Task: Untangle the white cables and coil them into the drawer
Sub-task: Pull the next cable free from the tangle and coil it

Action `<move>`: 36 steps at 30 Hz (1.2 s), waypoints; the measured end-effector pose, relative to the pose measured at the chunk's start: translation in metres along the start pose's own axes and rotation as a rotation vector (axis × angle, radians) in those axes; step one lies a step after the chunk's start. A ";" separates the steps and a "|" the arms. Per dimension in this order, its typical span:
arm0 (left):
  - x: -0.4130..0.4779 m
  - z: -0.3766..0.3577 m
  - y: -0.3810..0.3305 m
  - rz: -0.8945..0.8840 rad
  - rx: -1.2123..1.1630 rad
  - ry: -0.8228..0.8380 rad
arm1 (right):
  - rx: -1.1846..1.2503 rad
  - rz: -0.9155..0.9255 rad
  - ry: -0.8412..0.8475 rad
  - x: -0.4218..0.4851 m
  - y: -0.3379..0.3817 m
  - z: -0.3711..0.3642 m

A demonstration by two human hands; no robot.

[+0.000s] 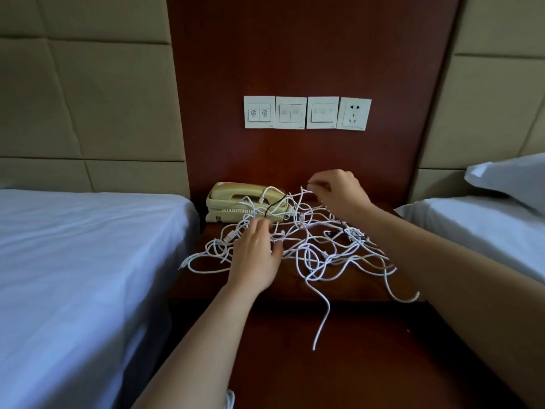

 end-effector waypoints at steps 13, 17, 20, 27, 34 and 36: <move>-0.004 0.002 -0.048 0.056 -0.456 0.042 | 0.085 0.168 0.054 -0.051 0.020 0.065; -0.008 0.008 -0.055 0.142 -0.670 0.094 | 0.032 0.193 0.077 -0.057 0.017 0.076; -0.008 0.015 -0.048 0.217 -0.764 0.086 | -0.156 0.161 0.119 -0.054 -0.001 0.081; -0.002 0.023 -0.016 0.486 -0.958 0.100 | -0.278 -0.061 0.085 -0.037 -0.047 0.088; 0.002 0.032 -0.001 0.696 -1.193 0.031 | 0.001 -0.260 -0.094 -0.026 -0.070 0.091; 0.001 0.035 0.003 0.725 -1.195 0.043 | 0.078 -0.278 -0.067 -0.029 -0.072 0.092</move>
Point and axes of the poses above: each hand's wrist, its own x-axis towards the middle knuckle, its own z-axis out of the back of the hand, y = z × x, the point moved 2 cm from there along x, towards the middle knuckle, and after that the axes turned 3 degrees about x, right-handed, at the moved point
